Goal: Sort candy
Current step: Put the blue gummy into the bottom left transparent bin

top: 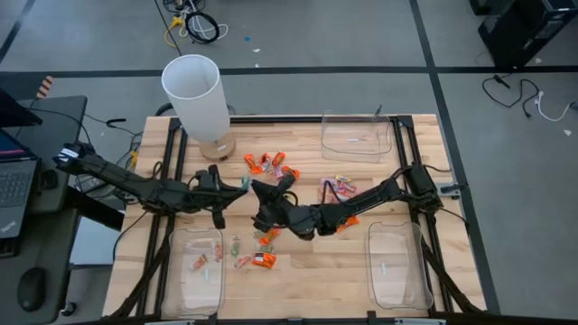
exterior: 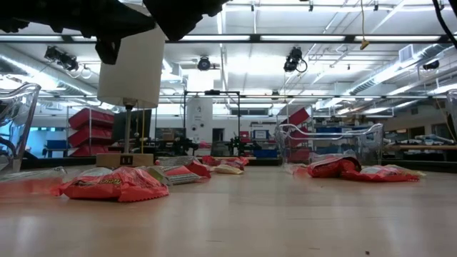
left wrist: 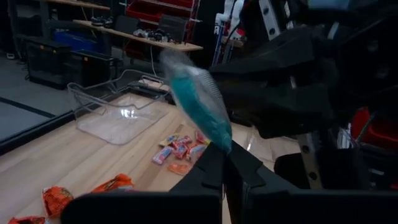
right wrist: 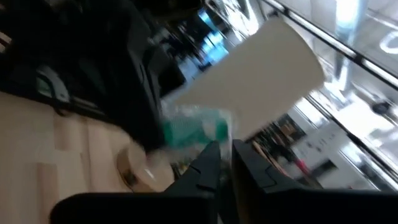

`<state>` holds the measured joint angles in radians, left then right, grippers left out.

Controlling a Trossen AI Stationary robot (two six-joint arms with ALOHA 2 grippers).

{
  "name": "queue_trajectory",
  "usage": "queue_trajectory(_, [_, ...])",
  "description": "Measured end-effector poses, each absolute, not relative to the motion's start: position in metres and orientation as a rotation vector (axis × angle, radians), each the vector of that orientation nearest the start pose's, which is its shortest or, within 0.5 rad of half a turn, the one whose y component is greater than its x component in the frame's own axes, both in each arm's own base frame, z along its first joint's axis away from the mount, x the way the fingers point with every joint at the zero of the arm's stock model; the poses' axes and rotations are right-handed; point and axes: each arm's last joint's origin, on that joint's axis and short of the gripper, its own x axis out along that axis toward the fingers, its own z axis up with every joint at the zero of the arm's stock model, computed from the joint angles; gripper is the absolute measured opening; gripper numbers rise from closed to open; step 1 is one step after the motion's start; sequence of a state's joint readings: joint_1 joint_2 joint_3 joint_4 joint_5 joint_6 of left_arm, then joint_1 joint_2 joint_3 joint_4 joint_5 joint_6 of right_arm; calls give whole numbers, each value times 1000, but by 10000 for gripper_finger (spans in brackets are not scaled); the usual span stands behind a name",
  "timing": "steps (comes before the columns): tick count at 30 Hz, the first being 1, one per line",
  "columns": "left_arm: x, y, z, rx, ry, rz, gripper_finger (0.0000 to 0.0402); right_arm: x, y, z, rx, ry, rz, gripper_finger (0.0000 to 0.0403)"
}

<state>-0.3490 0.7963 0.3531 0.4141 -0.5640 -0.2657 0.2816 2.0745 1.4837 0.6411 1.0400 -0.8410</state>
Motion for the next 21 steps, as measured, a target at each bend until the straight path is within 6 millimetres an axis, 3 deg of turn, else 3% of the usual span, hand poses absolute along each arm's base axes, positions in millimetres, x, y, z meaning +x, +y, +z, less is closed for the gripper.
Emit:
queue_trajectory(6, [163,-47,243,-261,-3,192,1,447,116,252,-750,354,-880,73])
queue_trajectory(13, [158,-62,261,-304,224,79,1,440,115,255,-789,424,-953,86])
queue_trajectory(17, [153,-75,278,-312,364,7,0,422,106,269,-737,367,-921,84])
queue_trajectory(21, [142,-89,296,-338,480,-91,0,391,95,281,-641,291,-888,83])
